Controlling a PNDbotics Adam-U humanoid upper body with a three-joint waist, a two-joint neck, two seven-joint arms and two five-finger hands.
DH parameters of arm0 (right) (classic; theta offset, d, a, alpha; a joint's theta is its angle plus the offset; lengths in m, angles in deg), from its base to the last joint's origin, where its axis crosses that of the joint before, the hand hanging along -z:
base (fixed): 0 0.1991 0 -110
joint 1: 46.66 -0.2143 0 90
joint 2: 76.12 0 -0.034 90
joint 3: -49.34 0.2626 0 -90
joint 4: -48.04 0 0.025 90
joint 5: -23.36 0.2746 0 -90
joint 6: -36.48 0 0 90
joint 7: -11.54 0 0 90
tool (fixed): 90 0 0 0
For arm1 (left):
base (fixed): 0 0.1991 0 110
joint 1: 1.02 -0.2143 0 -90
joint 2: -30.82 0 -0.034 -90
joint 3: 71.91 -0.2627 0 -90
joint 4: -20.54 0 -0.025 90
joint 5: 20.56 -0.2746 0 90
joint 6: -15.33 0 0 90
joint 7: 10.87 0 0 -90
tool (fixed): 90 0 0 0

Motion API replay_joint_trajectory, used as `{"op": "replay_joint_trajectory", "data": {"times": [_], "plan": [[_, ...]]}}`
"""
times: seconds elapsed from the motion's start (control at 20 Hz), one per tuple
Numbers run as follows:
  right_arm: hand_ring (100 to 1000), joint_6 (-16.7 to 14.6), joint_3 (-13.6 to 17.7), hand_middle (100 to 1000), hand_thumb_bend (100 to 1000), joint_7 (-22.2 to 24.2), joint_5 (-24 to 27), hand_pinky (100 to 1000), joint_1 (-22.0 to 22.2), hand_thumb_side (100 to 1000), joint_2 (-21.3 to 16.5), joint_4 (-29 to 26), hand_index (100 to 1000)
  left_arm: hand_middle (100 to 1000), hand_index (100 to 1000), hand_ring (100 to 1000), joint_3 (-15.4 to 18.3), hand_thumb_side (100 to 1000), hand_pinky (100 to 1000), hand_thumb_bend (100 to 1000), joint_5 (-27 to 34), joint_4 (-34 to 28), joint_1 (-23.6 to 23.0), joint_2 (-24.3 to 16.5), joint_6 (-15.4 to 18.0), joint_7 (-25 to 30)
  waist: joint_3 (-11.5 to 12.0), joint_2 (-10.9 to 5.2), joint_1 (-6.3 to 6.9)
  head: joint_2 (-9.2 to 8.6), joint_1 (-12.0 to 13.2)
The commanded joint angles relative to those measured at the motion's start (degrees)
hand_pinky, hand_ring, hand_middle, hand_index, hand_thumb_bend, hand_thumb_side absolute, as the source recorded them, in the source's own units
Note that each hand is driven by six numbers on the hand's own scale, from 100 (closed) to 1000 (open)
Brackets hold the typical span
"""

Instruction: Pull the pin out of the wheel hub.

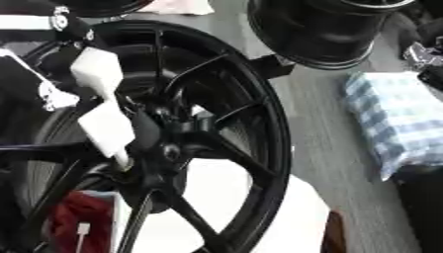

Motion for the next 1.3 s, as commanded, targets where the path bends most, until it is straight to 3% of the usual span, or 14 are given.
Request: {"op": "replay_joint_trajectory", "data": {"times": [0.05, 0.3, 0.6, 0.95, 1.1, 1.3], "plan": [[574, -0.1, 0.9, 438, 307, -0.2, -0.3, 617, 0.0, 100, -1.1, -1.0, 530, 144, 379, 371, 3.5, 169, 760, 100, 2.9, -1.2, 2.3, -2.7, -1.5, -3.4, 0.0, -1.51, 0.26, 0.06, -0.2], [574, -0.2, 1.3, 438, 314, -0.7, -0.5, 618, 0.6, 100, -1.4, -1.0, 530, 132, 377, 362, 7.7, 196, 767, 100, 7.3, -1.3, 3.0, -5.6, -2.8, -7.7, 0.6, -2.17, 0.42, 0.47, -1.0], [574, -0.4, 2.0, 438, 324, -1.3, -0.9, 618, 2.0, 100, -1.9, -1.0, 530, 124, 378, 360, 15.4, 268, 781, 100, 12.3, 1.8, 1.8, -10.9, -4.3, -12.6, 2.5, -3.35, 0.5, 1.7, -3.3], [573, -1.4, 3.8, 438, 351, -3.3, -1.9, 619, 4.2, 100, -2.2, -1.0, 531, 136, 392, 375, 24.9, 358, 799, 100, 18.1, 10.9, -6.4, -20.3, -6.5, -18.4, 6.2, -4.56, 0.12, 2.4, -7.2], [573, -1.8, 4.1, 439, 361, -3.6, -2.1, 619, 4.1, 100, -2.1, -1.0, 531, 133, 387, 374, 29.2, 360, 801, 100, 20.8, 15.2, -10.7, -24.4, -5.1, -21.1, 6.6, -4.82, -0.18, 2.17, -8.3], [573, -2.1, 4.1, 439, 367, -3.7, -2.1, 619, 3.7, 100, -2.0, -1.0, 531, 132, 386, 373, 34.8, 348, 800, 100, 24.3, 18.8, -16.5, -26.3, -2.0, -24.7, 6.7, -4.96, -0.54, 1.58, -8.7]]}}
